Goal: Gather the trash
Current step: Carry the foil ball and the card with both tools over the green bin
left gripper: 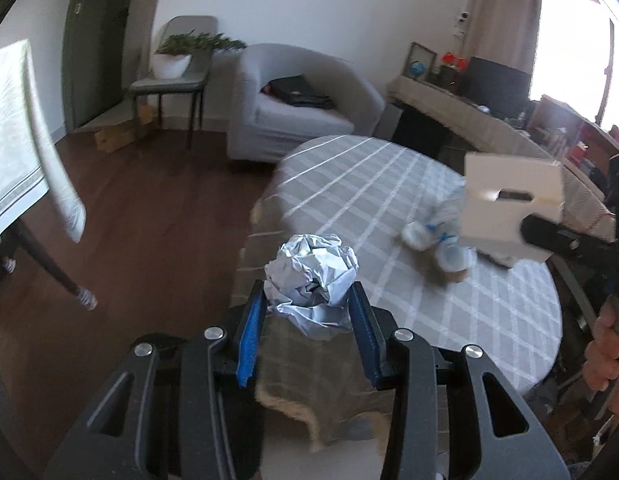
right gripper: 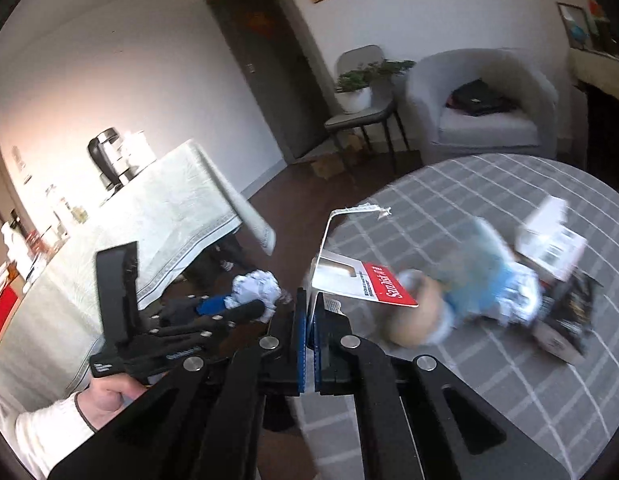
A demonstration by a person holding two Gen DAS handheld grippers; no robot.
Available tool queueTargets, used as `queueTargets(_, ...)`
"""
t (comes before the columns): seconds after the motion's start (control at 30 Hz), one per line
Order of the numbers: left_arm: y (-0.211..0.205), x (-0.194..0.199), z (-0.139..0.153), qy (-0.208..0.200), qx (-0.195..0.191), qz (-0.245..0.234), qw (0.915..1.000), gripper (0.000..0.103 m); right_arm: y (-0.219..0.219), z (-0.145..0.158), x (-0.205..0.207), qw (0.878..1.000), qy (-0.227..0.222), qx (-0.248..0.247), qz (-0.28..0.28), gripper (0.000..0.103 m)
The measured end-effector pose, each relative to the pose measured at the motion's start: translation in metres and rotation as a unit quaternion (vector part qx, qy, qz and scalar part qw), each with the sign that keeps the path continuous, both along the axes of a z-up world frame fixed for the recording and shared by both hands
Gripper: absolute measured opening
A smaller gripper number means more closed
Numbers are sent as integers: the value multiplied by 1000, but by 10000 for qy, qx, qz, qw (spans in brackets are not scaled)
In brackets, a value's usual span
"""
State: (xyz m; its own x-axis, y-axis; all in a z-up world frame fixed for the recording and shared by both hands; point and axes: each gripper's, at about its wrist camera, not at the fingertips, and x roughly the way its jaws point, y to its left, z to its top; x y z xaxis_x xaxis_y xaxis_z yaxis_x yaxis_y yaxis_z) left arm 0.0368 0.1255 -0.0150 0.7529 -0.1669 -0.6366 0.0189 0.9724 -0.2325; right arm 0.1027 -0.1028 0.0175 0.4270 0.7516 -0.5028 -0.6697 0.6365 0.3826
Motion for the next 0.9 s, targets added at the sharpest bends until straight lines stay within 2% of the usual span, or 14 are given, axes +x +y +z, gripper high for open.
queueTargets(0.33, 64, -7, -39, 503, 179, 410, 9977, 45, 77, -16, -5, 9986, 107, -175, 485, 3)
queueTargets(0.5, 85, -7, -71, 982, 236, 528, 9935, 45, 112, -23, -10, 9971, 140, -247, 708, 3)
queueTargets(0.73, 103, -11, -111, 1589, 291, 505, 9856, 45, 161, -45, -18, 9932, 230, -690, 909, 3)
queueTargets(0.9, 117, -17, -135, 1920, 292, 533, 9795, 45, 188, -70, -14, 9887, 548, -1045, 924, 3)
